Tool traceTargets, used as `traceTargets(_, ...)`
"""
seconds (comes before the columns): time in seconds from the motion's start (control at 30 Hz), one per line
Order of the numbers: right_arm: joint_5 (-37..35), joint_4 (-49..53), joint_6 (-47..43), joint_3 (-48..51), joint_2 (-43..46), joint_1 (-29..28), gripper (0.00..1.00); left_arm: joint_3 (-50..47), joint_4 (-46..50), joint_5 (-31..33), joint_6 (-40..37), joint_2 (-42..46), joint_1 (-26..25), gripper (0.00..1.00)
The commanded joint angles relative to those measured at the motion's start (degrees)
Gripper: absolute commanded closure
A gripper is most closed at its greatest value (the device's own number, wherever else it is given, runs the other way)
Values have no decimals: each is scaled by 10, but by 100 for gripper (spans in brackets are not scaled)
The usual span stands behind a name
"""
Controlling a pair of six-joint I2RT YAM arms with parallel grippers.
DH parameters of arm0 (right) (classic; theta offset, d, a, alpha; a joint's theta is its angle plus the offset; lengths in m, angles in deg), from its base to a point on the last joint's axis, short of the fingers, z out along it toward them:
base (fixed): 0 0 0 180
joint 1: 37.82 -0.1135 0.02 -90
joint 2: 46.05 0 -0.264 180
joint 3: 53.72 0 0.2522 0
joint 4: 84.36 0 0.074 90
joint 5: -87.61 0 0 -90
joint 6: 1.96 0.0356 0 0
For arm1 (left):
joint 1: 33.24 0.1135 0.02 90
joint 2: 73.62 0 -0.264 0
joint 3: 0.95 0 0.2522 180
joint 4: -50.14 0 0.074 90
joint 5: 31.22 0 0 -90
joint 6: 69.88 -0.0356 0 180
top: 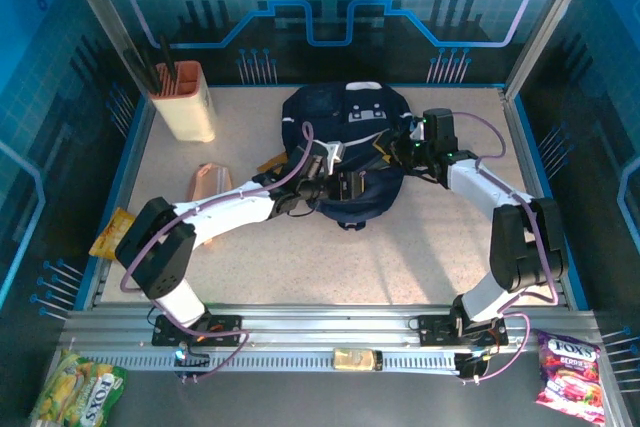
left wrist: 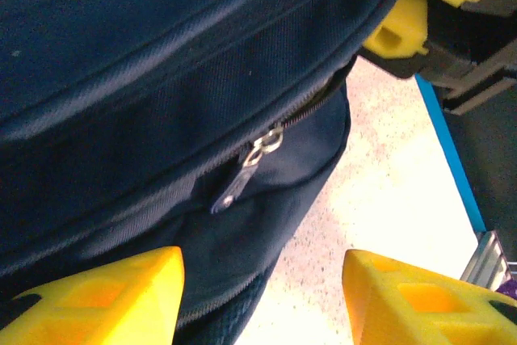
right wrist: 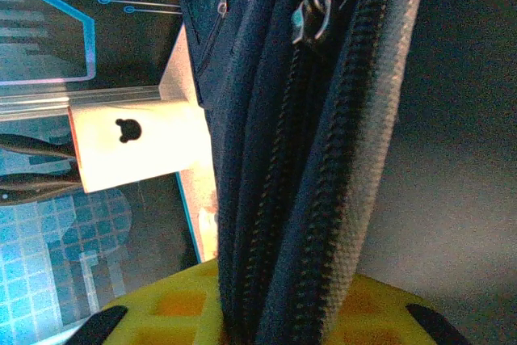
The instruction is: Pack books, pencil case, and school supplies into a backpack
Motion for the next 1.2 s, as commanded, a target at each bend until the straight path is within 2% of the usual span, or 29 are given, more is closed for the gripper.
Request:
traceTargets(0.0,43,-53,19,6,26,-13,79,12,-37,0,28,-31,-2,47)
traceTargets(0.5,58,-88,47,20,28,-15,78,27,-121,3,37,-78,-4,54)
traceTargets(0.7,60,-92,49,23,30,-16,79,18,-148,24,22,-74,-4,56)
traceTargets(0.93,59,-95,52,28,28,-16,79,-2,-186,29,17,-61,-4,65)
traceTargets(1.17,57,-97,54,31,26,-16,79,-38,-238,45,14,-39,-6,66)
